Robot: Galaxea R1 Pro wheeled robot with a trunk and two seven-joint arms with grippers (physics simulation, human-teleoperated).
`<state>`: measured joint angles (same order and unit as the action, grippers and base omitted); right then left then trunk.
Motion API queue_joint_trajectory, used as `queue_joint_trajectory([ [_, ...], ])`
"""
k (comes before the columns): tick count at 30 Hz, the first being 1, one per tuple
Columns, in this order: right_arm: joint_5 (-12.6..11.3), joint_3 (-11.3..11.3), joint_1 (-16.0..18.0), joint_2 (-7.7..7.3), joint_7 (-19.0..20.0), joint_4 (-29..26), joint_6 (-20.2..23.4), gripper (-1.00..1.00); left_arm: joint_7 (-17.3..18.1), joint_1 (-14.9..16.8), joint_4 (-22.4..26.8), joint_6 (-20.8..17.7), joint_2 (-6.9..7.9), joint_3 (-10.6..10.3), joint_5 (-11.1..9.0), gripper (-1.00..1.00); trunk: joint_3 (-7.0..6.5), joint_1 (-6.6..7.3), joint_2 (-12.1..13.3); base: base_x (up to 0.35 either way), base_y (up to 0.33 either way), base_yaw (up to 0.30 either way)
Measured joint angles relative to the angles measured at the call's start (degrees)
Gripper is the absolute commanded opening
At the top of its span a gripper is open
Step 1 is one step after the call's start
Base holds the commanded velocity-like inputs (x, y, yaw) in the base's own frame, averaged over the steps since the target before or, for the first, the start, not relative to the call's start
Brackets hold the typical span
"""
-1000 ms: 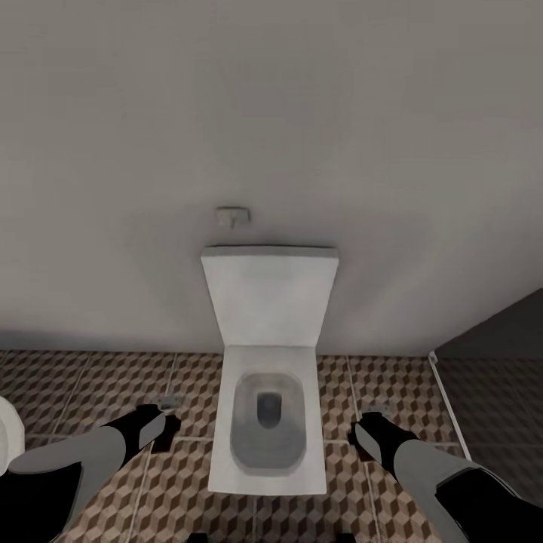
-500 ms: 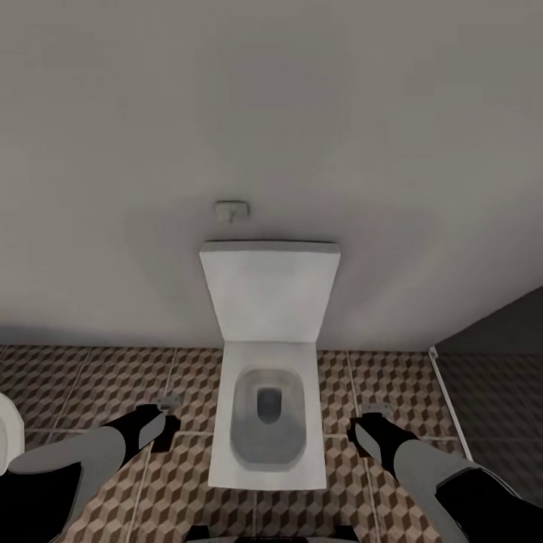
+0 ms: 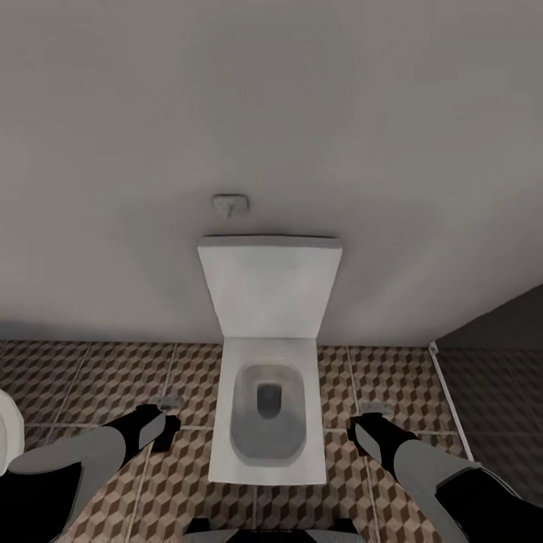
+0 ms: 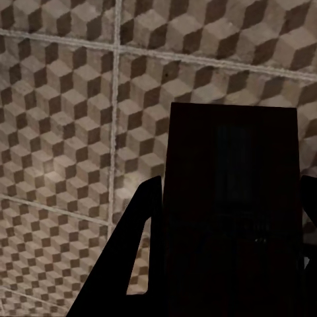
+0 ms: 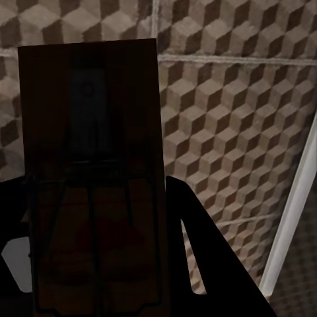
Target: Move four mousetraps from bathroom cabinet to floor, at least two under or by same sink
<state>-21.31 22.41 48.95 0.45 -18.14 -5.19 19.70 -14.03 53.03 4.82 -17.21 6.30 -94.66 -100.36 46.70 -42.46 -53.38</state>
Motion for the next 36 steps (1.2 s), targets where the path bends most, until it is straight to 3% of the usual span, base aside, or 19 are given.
queue_joint_trajectory([
  [13, 0.04, 0.01, -0.03, 0.08, 0.21, -0.06, -1.84, -1.00, 0.00, 0.00, 0.00, 0.00, -0.06, 0.00, 0.05, -1.00, 1.17, 0.00, 0.00, 0.000, 0.000, 0.000],
  [16, 0.13, 0.03, -0.17, 0.01, 3.55, 0.03, -4.32, -1.00, 0.00, 0.01, 0.01, 0.00, -0.08, 0.00, 0.05, -1.00, 1.44, 0.00, 0.00, 0.000, 0.000, 0.000],
  [17, 0.51, 0.15, -0.21, -0.26, 7.79, 0.18, -5.61, -1.00, 0.00, -0.02, 0.00, 0.00, -0.08, 0.00, 0.05, -1.00, 1.53, 0.00, 0.00, 0.000, 0.000, 0.000],
  [20, 0.80, 0.25, -0.25, -0.41, 10.25, 0.25, -6.17, -1.00, 0.00, -0.03, 0.00, 0.00, -0.06, 0.00, 0.05, -1.00, 1.80, 0.00, 0.00, 0.000, 0.000, 0.000],
  [29, 0.93, 0.27, -0.26, -0.36, 10.87, 0.26, -6.39, -1.00, 0.00, -0.03, 0.00, 0.00, -0.07, 0.00, 0.05, -1.00, 2.62, 0.00, 0.00, 0.011, 0.000, 0.000],
  [36, 0.93, 0.28, -0.26, -0.37, 10.88, 0.26, -6.41, -1.00, 0.00, -0.03, 0.15, 0.06, -0.16, 0.00, 0.13, -1.00, 3.25, 0.00, 0.00, 0.235, 0.000, 0.000],
])
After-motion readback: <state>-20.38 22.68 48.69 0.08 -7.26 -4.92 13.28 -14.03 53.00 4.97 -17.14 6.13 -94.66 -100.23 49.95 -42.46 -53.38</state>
